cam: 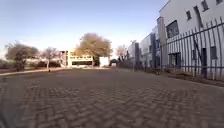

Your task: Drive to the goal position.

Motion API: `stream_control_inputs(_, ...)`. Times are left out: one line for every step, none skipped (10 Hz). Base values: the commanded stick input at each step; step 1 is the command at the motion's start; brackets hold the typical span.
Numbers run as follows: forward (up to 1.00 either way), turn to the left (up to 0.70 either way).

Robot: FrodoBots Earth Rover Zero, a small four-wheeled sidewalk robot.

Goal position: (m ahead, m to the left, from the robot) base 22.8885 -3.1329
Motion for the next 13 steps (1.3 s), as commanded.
stream_control_inputs(1.0,0.0)
stream_control_inputs(1.0,0.0)
stream_control_inputs(1.0,0.0)
stream_control_inputs(1.0,0.0)
stream_control_inputs(1.0,0.0)
stream_control_inputs(1.0,0.0)
stream_control_inputs(1.0,0.0)
stream_control_inputs(1.0,0.0)
stream_control_inputs(1.0,0.0)
stream_control_inputs(1.0,0.0)
stream_control_inputs(1.0,0.0)
stream_control_inputs(1.0,0.0)
stream_control_inputs(1.0,0.0)
